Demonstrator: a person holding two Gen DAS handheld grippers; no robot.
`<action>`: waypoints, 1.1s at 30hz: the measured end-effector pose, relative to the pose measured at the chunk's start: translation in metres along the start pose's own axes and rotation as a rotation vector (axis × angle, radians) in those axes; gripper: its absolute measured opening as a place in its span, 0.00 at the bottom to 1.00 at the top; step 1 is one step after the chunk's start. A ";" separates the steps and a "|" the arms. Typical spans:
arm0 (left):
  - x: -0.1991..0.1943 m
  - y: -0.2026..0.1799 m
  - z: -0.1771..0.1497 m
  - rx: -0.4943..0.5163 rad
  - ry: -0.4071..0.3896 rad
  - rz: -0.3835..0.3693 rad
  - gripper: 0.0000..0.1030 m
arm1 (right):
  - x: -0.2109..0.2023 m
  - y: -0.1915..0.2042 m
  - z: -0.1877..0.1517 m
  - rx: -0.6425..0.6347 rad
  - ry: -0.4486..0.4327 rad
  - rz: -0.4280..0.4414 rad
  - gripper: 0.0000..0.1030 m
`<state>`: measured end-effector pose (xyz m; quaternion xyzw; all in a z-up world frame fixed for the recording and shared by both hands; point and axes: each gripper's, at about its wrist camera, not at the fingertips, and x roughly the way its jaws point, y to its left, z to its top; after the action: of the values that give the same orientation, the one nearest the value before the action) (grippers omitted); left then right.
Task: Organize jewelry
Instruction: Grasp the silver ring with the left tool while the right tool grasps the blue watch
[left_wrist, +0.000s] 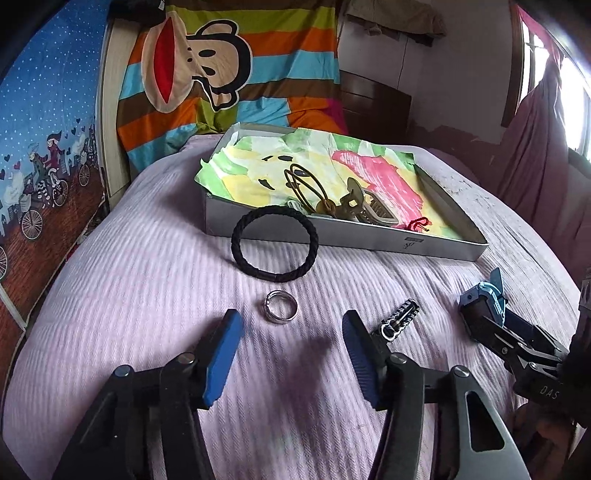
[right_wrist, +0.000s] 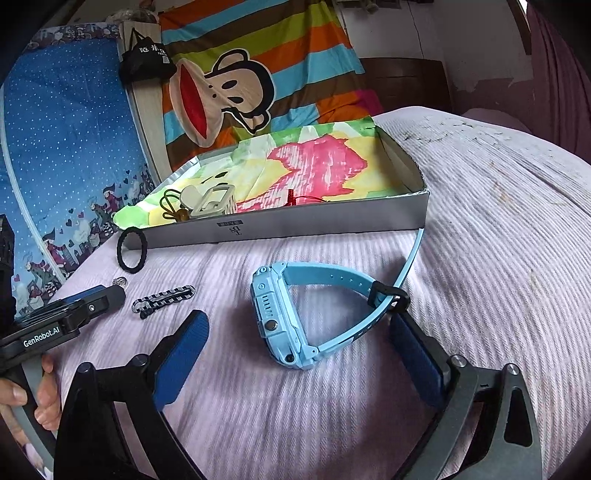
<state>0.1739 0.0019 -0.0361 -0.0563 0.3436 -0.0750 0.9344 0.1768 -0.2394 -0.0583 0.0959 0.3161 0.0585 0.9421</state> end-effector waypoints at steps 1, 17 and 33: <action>0.001 0.000 0.000 0.001 0.005 0.004 0.45 | 0.000 0.000 0.000 0.000 -0.003 -0.006 0.82; 0.010 0.002 0.000 -0.010 0.006 0.036 0.17 | 0.003 -0.003 -0.002 -0.001 0.008 -0.042 0.54; 0.009 0.000 -0.007 -0.004 -0.011 0.015 0.07 | -0.001 0.006 -0.004 -0.059 -0.003 -0.030 0.36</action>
<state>0.1757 0.0004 -0.0473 -0.0560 0.3391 -0.0671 0.9367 0.1733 -0.2329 -0.0593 0.0636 0.3142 0.0533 0.9457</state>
